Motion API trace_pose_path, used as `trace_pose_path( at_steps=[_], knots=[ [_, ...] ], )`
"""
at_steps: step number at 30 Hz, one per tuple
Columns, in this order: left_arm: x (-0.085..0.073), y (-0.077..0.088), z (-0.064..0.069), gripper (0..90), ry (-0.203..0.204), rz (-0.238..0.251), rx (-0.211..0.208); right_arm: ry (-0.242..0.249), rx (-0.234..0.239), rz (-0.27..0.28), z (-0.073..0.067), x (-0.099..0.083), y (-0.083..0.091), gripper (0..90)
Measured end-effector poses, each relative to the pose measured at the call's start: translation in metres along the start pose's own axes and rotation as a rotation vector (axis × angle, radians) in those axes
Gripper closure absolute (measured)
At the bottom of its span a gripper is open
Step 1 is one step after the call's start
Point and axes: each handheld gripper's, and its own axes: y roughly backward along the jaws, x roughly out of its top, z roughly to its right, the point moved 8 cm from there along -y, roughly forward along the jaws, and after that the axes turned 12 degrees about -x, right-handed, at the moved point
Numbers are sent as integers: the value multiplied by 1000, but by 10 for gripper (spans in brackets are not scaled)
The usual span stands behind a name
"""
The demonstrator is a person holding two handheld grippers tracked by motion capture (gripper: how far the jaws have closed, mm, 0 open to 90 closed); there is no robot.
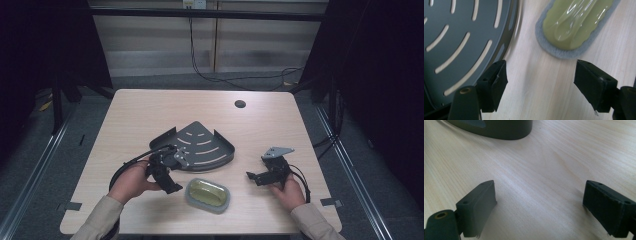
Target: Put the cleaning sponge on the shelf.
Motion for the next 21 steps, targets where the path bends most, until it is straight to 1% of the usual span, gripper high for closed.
trace_pose_path(
  at_steps=[1,4,10,15,16,18,19,20,21],
  knots=[
    [3,0,1,266,-4,-5,-4,-1,0,-1,0,0,0,107],
    [11,-1,4,295,-35,-22,-23,1,0,0,0,0,0,108],
    [30,-5,9,306,-82,-46,-36,1,0,1,0,0,0,108],
    [39,-9,13,325,-110,-70,-55,0,0,0,0,0,0,108],
    [43,-11,14,329,-122,-76,-60,-1,0,-1,0,0,0,108],
    [45,-12,15,333,-128,-81,-63,-1,0,-1,0,0,0,108],
    [47,-13,16,338,-130,-84,-72,-1,0,0,0,0,0,108],
    [49,-14,17,346,-139,-84,-74,-1,0,-1,0,0,0,108],
    [50,-15,18,350,-144,-94,-79,-1,0,-1,0,0,0,108]
  ],
)
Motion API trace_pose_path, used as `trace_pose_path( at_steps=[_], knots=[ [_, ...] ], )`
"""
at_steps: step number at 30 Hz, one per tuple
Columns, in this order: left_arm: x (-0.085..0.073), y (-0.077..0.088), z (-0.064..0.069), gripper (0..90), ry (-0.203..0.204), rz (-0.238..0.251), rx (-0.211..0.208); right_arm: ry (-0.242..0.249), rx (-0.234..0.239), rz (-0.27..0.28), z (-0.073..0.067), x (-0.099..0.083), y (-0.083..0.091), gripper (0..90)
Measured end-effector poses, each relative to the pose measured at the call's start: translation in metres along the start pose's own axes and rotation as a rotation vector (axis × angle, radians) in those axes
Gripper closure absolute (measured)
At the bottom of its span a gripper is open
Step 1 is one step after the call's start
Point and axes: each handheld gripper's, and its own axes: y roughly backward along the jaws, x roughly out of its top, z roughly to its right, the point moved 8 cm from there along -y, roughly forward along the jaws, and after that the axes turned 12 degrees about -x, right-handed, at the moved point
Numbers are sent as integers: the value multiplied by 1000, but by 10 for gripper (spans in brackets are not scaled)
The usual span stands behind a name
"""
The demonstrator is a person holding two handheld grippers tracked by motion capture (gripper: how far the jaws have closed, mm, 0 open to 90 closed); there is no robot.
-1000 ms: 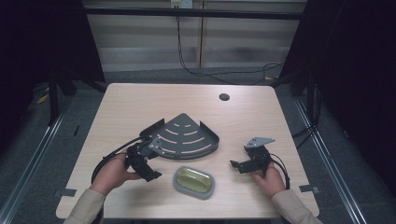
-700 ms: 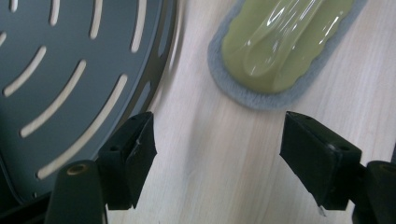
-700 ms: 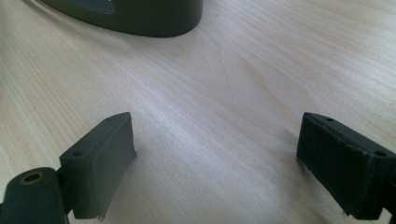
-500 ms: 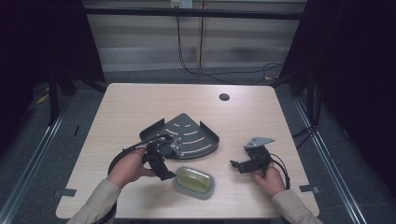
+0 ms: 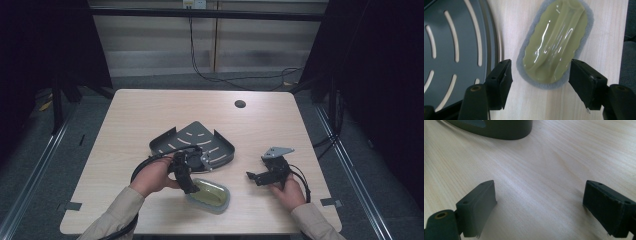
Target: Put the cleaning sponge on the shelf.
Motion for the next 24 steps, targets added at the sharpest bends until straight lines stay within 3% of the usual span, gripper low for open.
trace_pose_path(
  at_steps=[19,24],
  knots=[
    [25,-23,9,543,-124,-43,-77,-1,0,2,0,0,0,108],
    [30,-29,12,668,-160,-48,-97,1,0,3,0,0,0,108]
  ],
)
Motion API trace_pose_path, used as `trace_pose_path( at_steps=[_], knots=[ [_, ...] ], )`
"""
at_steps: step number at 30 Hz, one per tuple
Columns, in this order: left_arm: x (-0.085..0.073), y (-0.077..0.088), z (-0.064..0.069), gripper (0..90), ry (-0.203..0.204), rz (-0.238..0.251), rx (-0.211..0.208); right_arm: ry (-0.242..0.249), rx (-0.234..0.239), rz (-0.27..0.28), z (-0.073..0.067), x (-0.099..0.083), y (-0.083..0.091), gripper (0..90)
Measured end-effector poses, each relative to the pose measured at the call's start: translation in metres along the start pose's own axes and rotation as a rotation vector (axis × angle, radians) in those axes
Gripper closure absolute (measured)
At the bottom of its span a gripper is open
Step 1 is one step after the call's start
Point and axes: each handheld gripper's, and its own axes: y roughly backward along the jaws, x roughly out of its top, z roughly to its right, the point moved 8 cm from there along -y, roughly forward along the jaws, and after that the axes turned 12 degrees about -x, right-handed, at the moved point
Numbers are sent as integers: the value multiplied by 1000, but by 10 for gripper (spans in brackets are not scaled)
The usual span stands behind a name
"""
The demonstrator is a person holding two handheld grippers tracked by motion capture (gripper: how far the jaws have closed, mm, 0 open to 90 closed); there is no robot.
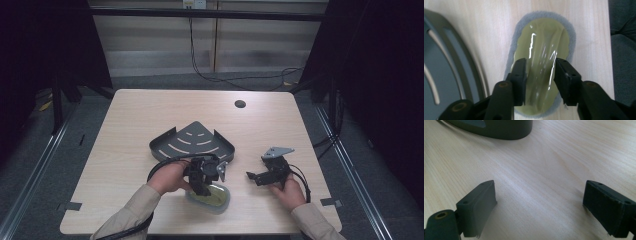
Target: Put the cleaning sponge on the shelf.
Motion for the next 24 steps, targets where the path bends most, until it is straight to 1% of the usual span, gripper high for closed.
trace_pose_path(
  at_steps=[1,2,3,6,8,10,12,15,16,19,21,22,23,24],
  knots=[
    [0,2,-2,684,19,-13,-8,0,0,0,0,0,0,108],
    [0,2,-2,716,19,-13,-8,0,0,0,0,0,0,108],
    [0,2,-2,716,28,-20,-8,0,0,0,0,0,0,108],
    [-2,4,0,719,25,-31,-17,0,0,0,0,0,0,108],
    [-3,6,3,719,48,-22,-23,0,0,0,0,0,0,108],
    [-5,9,4,719,51,-25,-27,0,0,0,0,0,0,108],
    [-7,13,3,719,77,-10,-26,-1,0,-1,0,0,0,108],
    [-11,19,2,719,87,-15,-25,1,0,-1,0,0,0,108],
    [-12,20,2,719,97,-14,-23,1,1,-1,0,0,0,108],
    [-15,24,2,719,105,-11,-16,-1,0,-1,0,0,0,108],
    [-17,27,2,719,109,-18,-20,-2,-1,-1,0,0,0,108],
    [-17,28,2,718,116,-13,-17,-1,0,-1,0,0,0,108],
    [-18,29,3,718,119,-17,-25,-1,-1,-1,0,0,0,108],
    [-19,30,3,718,127,-14,-19,-1,0,0,0,0,0,108]
  ],
)
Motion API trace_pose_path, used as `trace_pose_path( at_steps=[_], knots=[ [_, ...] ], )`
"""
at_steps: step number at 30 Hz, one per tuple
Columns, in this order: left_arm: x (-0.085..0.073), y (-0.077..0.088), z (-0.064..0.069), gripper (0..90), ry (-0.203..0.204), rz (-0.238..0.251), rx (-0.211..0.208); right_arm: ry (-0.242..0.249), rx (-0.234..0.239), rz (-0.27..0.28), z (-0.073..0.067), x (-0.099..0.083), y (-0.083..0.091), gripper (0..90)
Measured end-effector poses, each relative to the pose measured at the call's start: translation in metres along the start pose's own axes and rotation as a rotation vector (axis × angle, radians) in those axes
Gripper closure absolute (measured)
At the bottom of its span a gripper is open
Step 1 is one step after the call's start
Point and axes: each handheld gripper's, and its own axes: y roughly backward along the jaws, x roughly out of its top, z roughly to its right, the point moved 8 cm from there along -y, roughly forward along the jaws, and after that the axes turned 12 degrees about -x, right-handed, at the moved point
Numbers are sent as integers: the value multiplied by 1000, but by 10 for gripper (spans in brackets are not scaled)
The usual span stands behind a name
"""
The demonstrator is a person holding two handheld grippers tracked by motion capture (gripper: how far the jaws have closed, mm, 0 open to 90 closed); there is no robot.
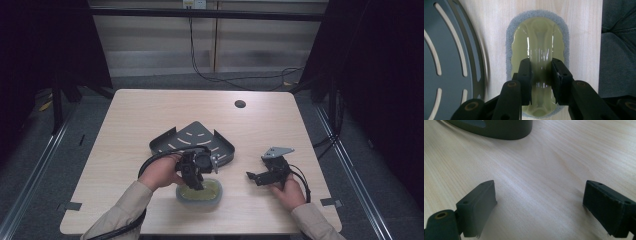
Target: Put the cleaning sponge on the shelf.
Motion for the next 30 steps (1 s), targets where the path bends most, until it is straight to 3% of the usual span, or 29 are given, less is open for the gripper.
trace_pose_path(
  at_steps=[30],
  knots=[
    [-15,37,-5,717,87,-18,25,0,0,0,0,0,0,108]
  ],
)
